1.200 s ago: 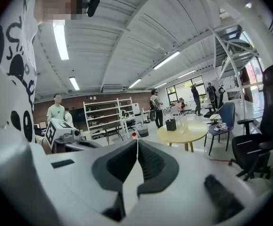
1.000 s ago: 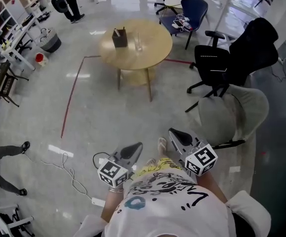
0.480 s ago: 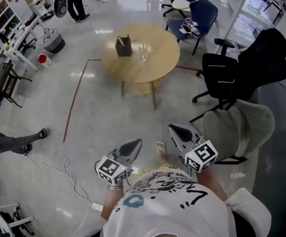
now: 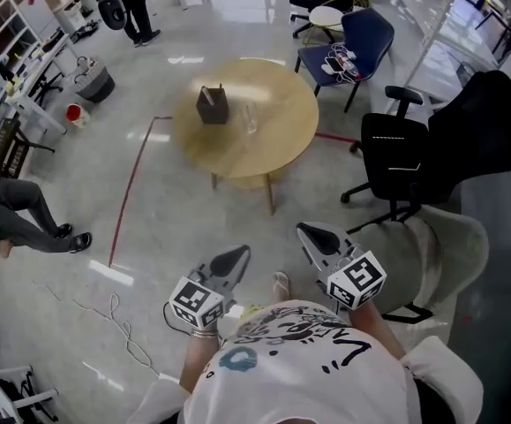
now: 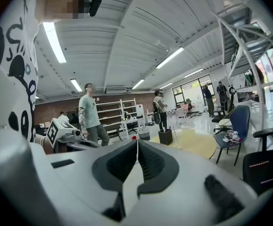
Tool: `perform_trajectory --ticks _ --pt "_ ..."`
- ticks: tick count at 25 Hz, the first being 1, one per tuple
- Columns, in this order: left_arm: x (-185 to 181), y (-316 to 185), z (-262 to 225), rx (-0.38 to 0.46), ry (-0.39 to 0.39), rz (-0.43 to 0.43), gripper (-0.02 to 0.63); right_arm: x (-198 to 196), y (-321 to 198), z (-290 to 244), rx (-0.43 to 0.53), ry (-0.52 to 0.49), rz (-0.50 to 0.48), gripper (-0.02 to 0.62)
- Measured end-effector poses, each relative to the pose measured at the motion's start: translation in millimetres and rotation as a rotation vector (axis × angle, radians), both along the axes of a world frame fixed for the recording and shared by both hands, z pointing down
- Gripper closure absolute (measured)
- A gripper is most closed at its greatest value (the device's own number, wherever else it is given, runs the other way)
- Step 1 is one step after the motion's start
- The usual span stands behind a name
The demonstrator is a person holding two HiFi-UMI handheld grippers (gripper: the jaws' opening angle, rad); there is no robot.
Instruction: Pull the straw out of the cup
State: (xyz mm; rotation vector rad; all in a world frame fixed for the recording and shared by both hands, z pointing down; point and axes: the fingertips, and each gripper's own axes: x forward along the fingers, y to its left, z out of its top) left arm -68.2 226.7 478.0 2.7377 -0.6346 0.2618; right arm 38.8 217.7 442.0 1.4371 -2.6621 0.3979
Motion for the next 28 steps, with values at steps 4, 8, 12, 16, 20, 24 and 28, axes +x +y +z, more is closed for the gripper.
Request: perform_trajectory --ticks 4,8,12,16,20,24,28 --pt "16 -23 -1 0.008 -0.002 -0.018 0.591 15 -20 4 -0.002 -0.009 -0.017 0.569" --pt "31 -36 -3 -0.001 0.011 -0.038 0.591 29 -36 10 -0.017 -0.009 -0.036 0.569" --pt "34 -39 2 -0.008 -0.001 -0.053 0.591 32 -46 11 -0.013 -0.014 -0.055 0.569" --pt "37 -41 6 -0.021 -0.011 -0.062 0.591 34 -49 13 -0.014 -0.022 -0.064 0.569" --pt "43 -42 6 -0.024 -0.019 -0.054 0.591 40 -50 17 -0.027 -0.035 -0.059 0.569" --pt "49 -49 4 -0.02 -0.023 -0.057 0.591 47 -56 18 -0.03 -0.042 -0.061 0.569" --pt "53 -53 4 -0.025 -0.026 -0.054 0.592 50 -64 18 -0.031 -0.045 -0.063 0.569"
